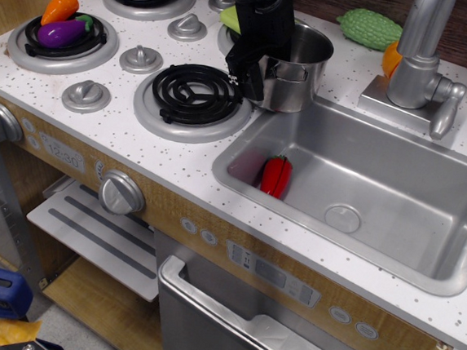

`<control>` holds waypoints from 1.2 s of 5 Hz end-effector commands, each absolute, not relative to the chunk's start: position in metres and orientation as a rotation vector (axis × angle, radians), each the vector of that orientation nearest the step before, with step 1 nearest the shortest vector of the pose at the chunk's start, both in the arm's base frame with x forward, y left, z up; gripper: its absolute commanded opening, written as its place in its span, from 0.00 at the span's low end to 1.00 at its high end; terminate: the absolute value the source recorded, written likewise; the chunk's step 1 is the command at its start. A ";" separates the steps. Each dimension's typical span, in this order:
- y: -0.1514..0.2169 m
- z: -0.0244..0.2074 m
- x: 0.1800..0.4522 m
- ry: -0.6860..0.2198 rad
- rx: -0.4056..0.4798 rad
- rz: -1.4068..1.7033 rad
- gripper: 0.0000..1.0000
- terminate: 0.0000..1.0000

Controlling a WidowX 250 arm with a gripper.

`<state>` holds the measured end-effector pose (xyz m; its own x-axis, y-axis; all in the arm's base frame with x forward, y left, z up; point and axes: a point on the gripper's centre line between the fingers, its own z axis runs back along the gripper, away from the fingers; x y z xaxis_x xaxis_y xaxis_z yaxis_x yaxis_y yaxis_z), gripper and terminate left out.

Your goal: Put pot on stove which is near stove

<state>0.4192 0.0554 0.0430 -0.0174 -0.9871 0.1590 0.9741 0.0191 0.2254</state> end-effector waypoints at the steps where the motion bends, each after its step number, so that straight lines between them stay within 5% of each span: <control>1: 0.055 0.043 0.419 -0.306 0.053 -1.559 1.00 0.00; 2: 0.055 0.042 0.418 -0.306 0.059 -1.544 0.00 0.00; 6: 0.049 0.066 0.414 -0.278 0.140 -1.539 0.00 0.00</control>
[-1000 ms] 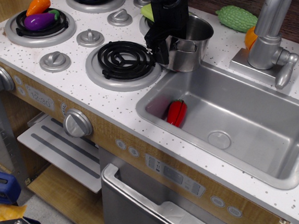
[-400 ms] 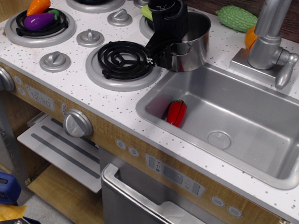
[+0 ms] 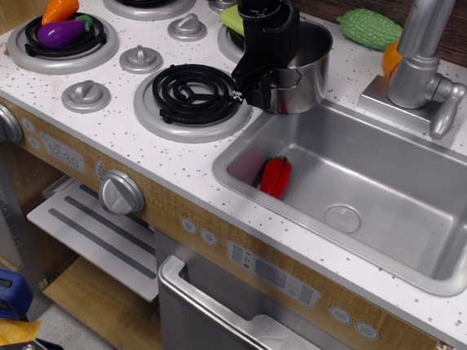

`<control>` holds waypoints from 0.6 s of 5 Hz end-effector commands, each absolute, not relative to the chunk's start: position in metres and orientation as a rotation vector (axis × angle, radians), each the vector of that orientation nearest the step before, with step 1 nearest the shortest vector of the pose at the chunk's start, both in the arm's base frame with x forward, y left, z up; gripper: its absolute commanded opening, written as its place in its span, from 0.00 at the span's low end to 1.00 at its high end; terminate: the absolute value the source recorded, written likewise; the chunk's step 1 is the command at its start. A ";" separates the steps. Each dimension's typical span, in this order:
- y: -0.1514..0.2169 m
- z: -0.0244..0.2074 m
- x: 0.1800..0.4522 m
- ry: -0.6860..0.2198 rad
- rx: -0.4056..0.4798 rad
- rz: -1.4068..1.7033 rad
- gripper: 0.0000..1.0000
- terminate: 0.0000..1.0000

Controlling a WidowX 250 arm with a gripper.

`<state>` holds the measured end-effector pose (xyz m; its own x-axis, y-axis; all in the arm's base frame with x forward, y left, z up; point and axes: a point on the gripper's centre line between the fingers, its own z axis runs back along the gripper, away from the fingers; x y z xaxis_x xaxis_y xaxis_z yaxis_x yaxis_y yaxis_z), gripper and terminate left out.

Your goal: Put pot on stove which is near stove

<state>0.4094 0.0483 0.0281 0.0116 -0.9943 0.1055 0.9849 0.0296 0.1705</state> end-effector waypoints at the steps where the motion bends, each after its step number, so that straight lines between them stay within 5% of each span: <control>1: 0.055 0.081 0.415 -0.272 0.134 -1.561 0.00 0.00; 3: 0.081 0.106 0.411 -0.276 0.104 -1.569 0.00 0.00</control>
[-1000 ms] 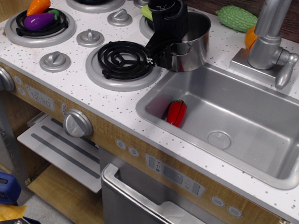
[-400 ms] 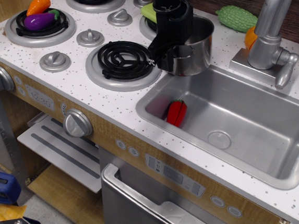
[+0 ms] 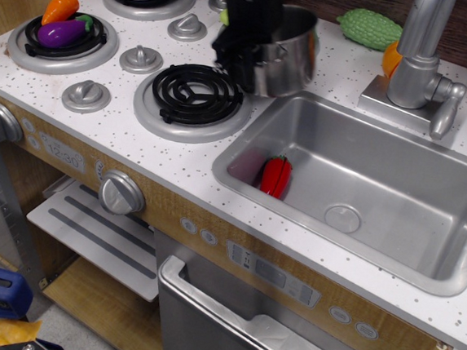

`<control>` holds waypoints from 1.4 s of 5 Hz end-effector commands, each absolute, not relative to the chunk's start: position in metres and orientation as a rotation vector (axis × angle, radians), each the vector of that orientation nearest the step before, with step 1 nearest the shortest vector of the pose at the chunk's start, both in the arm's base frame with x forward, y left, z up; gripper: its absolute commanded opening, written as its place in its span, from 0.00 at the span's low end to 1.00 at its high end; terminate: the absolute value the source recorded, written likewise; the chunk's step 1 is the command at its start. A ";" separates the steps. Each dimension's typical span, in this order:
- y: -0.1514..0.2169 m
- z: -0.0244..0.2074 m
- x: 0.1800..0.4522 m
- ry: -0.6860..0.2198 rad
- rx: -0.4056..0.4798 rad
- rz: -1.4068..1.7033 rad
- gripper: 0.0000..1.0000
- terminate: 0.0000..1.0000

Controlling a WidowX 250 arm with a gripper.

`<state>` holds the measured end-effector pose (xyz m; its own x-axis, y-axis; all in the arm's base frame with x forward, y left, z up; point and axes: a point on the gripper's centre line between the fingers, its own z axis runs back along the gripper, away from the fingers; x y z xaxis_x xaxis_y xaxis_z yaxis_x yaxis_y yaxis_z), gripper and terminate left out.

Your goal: Put pot on stove which is near stove

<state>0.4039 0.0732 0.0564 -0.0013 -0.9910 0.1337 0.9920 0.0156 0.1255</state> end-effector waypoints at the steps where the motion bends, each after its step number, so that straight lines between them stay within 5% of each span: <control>1: 0.090 0.109 0.398 -0.267 0.122 -1.563 0.00 0.00; 3: 0.117 0.103 0.362 -0.213 0.198 -1.543 0.00 0.00; 6: 0.122 0.066 0.329 -0.266 0.239 -1.461 0.00 0.00; 7: 0.125 0.062 0.331 -0.269 0.237 -1.460 1.00 0.00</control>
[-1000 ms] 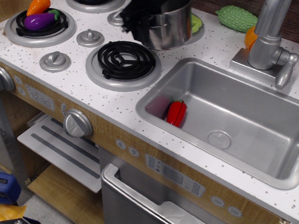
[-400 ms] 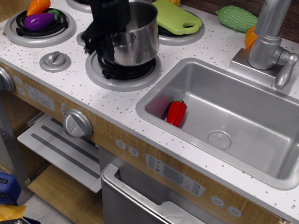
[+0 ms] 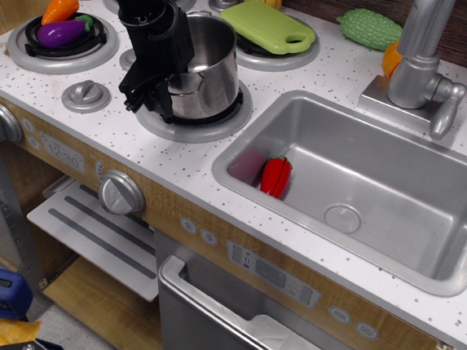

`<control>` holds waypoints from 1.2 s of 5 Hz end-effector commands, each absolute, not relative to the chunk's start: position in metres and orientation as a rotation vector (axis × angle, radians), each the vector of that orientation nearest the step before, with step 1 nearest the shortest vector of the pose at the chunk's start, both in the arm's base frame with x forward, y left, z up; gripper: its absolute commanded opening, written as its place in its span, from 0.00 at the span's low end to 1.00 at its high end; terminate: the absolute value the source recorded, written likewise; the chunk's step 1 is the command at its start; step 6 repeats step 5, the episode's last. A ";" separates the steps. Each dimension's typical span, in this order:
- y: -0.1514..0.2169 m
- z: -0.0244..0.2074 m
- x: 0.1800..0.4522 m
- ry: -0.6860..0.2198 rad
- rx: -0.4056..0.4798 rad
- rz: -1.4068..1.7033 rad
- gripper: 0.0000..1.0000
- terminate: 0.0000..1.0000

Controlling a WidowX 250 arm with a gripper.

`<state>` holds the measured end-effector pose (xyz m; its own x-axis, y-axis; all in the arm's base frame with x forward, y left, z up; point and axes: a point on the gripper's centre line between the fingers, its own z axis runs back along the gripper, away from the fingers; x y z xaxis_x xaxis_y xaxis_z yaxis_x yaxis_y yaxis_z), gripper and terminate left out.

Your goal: Put pot on stove which is near stove

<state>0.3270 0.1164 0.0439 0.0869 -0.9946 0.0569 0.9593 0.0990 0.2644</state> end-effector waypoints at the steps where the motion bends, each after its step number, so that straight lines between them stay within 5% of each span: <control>1: 0.127 0.066 0.336 -0.271 0.220 -1.470 1.00 0.00; 4: 0.127 0.066 0.336 -0.271 0.220 -1.470 1.00 0.00; 5: 0.127 0.066 0.336 -0.271 0.220 -1.470 1.00 1.00; 6: 0.127 0.066 0.336 -0.271 0.220 -1.470 1.00 1.00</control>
